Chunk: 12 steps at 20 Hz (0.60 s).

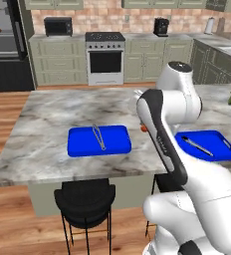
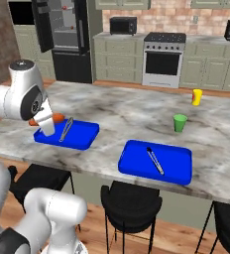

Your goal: Gather the carrot and sweet potato from the fridge and place them on a tray on the dining counter. Then gather the fishs from the fridge and place them on the other tray.

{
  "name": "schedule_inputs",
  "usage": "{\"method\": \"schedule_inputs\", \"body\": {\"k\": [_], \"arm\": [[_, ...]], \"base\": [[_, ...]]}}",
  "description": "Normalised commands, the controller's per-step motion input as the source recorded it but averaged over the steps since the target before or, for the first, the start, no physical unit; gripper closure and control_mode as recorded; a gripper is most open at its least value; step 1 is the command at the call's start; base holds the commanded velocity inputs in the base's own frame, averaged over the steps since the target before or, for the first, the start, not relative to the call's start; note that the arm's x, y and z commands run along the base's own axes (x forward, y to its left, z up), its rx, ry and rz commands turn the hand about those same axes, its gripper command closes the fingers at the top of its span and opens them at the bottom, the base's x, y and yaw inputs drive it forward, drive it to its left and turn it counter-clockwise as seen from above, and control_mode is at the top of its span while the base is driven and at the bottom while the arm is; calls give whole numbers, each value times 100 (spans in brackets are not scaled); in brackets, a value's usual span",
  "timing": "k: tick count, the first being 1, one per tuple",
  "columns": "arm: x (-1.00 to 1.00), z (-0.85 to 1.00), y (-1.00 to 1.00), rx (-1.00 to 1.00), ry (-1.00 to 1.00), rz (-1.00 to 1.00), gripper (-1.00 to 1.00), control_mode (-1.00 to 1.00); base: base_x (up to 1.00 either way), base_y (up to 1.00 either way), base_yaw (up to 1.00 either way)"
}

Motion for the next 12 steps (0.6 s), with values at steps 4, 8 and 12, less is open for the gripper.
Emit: {"method": "schedule_inputs", "body": {"k": [4, 8, 12], "arm": [[59, -50, 6, -8, 17, 0, 100, -100], [42, -53, 3, -10, 4, 0, 100, -100], [10, -59, 1, -11, -11, 0, 100, -100]], "base": [[0, 0, 0], [0, 0, 0], [0, 0, 0]]}}
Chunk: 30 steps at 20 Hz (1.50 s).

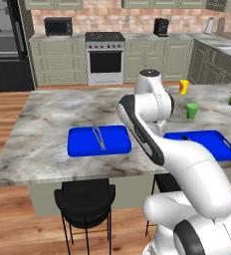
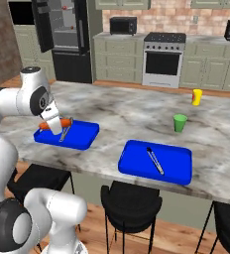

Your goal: Gather the carrot and sweet potato from the fridge and place them on a tray on the dining counter. Then gather the fishs from the fridge and place them on the other tray.

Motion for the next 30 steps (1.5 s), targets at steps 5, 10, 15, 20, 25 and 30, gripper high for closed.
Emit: {"method": "schedule_inputs", "body": {"k": [5, 10, 15, 20, 25, 30], "arm": [[1, -44, 1, -8, -19, 0, 100, -100], [34, -31, 4, -4, -2, 0, 100, -100], [76, -23, 0, 0, 7, 3, 100, -100], [61, -23, 4, -1, 6, 2, 100, -100], [25, -14, 0, -1, 3, 0, 100, -100], [11, -2, 0, 0, 0, 0, 100, -100]], "base": [[0, 0, 0], [0, 0, 0], [0, 0, 0], [0, 0, 0], [0, 0, 0], [0, 0, 0]]}}
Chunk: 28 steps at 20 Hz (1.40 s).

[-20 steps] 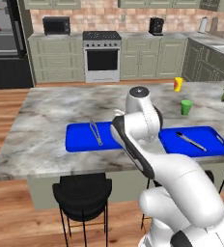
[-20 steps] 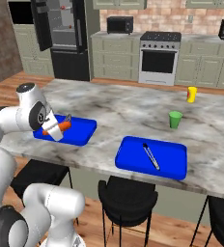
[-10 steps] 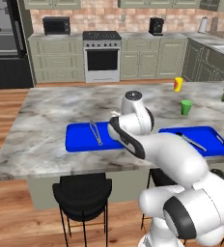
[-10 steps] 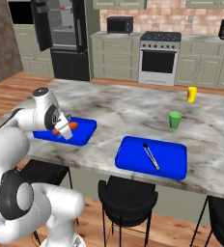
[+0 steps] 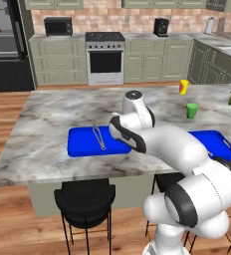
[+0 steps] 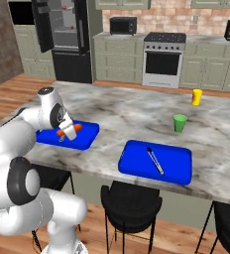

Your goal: Gather the carrot and sweet potato from the fridge and place them on a tray on the dining counter. Then gather the fishs from the fridge and place them on the other tray.

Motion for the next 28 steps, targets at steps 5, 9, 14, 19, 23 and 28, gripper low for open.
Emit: {"method": "schedule_inputs", "body": {"k": [5, 9, 14, 19, 23, 28], "arm": [[0, 0, 0, 0, 0, 0, 100, -100], [2, 0, 0, 0, 0, 0, 100, -100], [1, 0, 0, 0, 0, 0, 100, -100], [5, 0, 0, 0, 0, 0, 100, -100], [5, 0, 0, 0, 0, 0, 100, -100], [3, 0, 0, 0, 0, 0, 100, -100]], "base": [[0, 0, 0], [0, 0, 0], [0, 0, 0], [0, 0, 0], [0, 0, 0], [0, 0, 0]]}}
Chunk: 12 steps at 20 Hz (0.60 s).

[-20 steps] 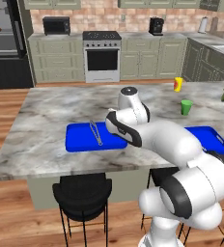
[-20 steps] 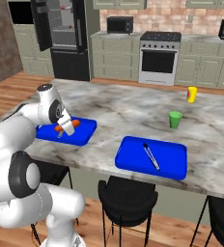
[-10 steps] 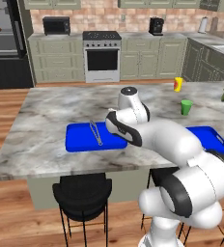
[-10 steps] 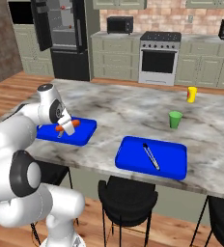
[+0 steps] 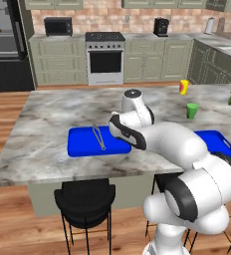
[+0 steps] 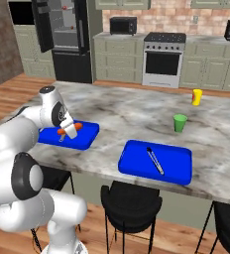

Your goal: Gather the carrot and sweet potato from the fridge and place them on a tray on the dining counter. Then gather the fishs from the fridge and place them on the other tray.

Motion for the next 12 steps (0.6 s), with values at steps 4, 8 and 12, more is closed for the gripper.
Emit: {"method": "schedule_inputs", "body": {"k": [4, 8, 12], "arm": [[2, 0, 0, 0, 0, 0, 100, -100], [4, 0, 1, 0, 0, 0, 100, -100], [0, 0, 0, 0, 0, 0, 100, -100]], "base": [[0, 0, 0], [0, 0, 0], [0, 0, 0]]}}
